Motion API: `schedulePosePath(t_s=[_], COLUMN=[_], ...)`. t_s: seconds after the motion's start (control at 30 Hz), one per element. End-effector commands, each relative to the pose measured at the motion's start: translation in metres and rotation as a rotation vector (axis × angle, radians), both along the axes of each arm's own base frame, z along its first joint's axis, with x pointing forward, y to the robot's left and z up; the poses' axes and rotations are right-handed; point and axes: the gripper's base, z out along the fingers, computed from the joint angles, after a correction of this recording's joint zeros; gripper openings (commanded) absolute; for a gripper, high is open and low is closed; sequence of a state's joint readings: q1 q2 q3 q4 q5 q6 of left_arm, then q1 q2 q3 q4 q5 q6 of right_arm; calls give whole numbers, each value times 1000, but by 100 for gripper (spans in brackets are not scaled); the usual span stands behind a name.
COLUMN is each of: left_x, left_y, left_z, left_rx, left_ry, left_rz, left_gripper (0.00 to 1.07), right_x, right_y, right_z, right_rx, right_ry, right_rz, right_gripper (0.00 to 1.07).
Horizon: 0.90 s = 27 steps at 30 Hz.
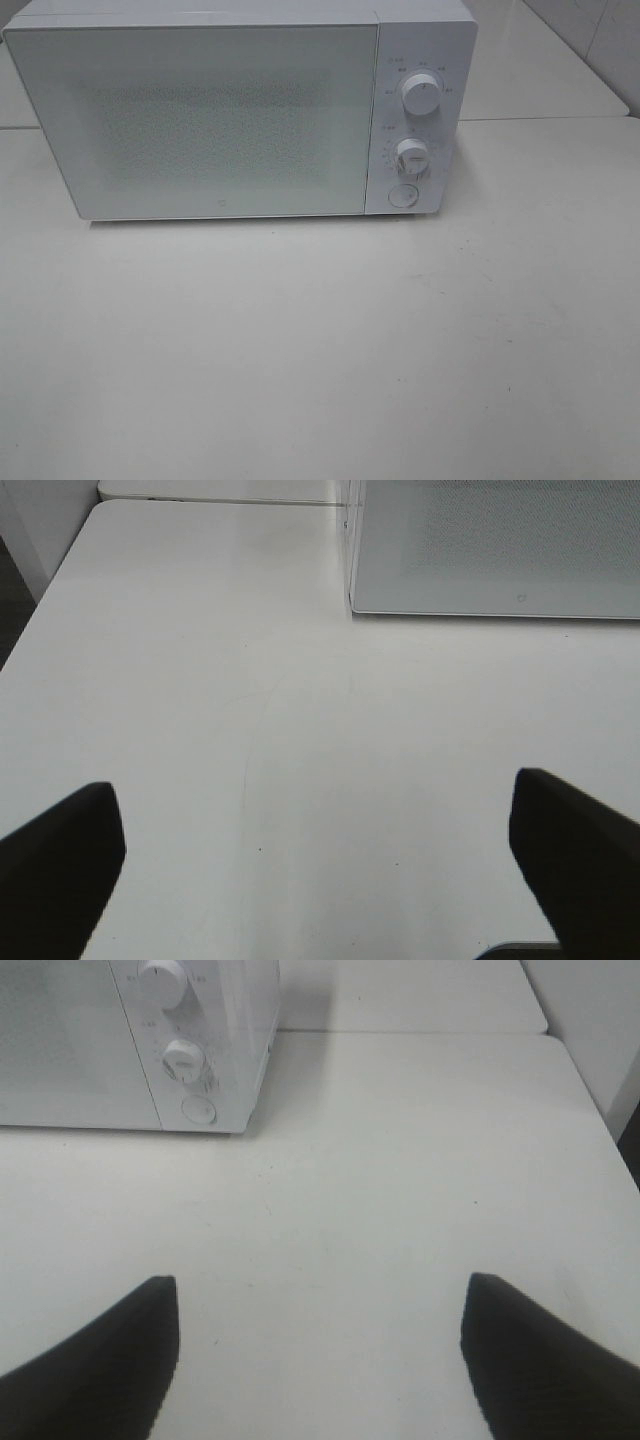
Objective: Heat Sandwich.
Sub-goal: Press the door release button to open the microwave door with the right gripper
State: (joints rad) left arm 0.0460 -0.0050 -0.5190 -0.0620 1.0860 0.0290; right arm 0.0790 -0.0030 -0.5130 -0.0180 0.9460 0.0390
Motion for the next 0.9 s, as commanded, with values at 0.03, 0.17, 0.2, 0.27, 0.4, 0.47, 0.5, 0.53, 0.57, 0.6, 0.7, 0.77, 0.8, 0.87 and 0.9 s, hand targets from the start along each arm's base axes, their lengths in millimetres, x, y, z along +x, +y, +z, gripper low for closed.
schedulePosePath(t_s=[0.03, 0.17, 0.2, 0.27, 0.4, 0.47, 0.5, 0.53, 0.57, 0.6, 0.7, 0.77, 0.8, 0.87, 0.9], left_x=[0, 0, 0, 0, 0, 0, 0, 0, 0, 0, 0, 0, 0, 0, 0], left_y=[0, 0, 0, 0, 0, 0, 0, 0, 0, 0, 0, 0, 0, 0, 0], left_z=[0, 0, 0, 0, 0, 0, 0, 0, 0, 0, 0, 0, 0, 0, 0], left_rx=[-4, -4, -4, -4, -4, -4, -4, -4, -4, -4, -4, -4, -4, -4, -4], left_ry=[-14, -14, -14, -14, -14, -14, -14, -14, -14, -14, -14, -14, -14, -14, -14], left_rz=[5, 5, 5, 5, 5, 5, 5, 5, 5, 5, 5, 5, 5, 5, 5], left_gripper=[98, 98, 98, 98, 98, 98, 98, 98, 98, 98, 98, 98, 98, 98, 98], right_x=[4, 16, 16, 25, 38, 45, 48, 55, 55, 59, 74, 78, 82, 95, 95], right_y=[0, 1, 1, 2, 3, 4, 4, 5, 5, 5, 6, 6, 7, 8, 8], right_z=[7, 11, 11, 15, 17, 18, 19, 19, 19, 19, 21, 21, 22, 20, 20], right_rx=[6, 5, 5, 7, 11, 12, 12, 12, 12, 11, 11, 11, 11, 9, 9], right_ry=[-29, -22, -22, -45, -73, -87, -95, -93, -93, -89, -92, -90, -91, -70, -70], right_rz=[-6, -5, -5, -4, -4, -3, -3, -2, -2, -2, -1, 0, 0, 1, 1], right_gripper=[74, 74, 74, 74, 74, 74, 74, 74, 74, 74, 74, 74, 74, 74, 74])
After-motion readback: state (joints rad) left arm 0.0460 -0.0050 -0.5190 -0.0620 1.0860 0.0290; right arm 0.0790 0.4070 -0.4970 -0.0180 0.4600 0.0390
